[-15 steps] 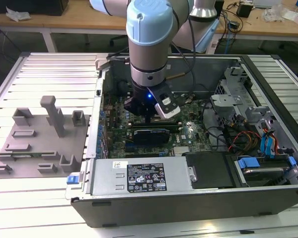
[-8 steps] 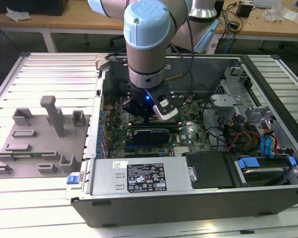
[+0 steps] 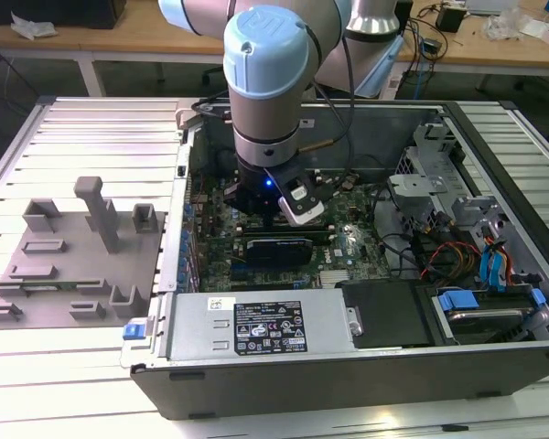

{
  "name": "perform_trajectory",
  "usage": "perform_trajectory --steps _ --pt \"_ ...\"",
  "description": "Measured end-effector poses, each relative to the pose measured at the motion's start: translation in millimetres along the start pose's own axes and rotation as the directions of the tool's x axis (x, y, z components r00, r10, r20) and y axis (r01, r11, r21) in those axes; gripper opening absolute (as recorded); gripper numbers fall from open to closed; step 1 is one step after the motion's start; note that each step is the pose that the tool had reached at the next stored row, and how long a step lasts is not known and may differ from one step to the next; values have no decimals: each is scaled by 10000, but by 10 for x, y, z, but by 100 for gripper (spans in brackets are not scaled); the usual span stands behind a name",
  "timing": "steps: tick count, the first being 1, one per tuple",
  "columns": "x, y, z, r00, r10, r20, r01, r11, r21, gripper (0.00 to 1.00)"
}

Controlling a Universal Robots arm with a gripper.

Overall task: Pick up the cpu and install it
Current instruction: 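Install the second cpu locking lever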

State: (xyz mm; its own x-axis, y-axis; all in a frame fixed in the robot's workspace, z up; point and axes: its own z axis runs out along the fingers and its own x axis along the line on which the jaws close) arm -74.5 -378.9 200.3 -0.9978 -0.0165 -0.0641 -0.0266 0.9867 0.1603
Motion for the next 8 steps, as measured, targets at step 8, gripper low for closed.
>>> perform_trajectory --steps 8 --pt "0 3 -15 10000 1 1 -1 10000 -1 11"
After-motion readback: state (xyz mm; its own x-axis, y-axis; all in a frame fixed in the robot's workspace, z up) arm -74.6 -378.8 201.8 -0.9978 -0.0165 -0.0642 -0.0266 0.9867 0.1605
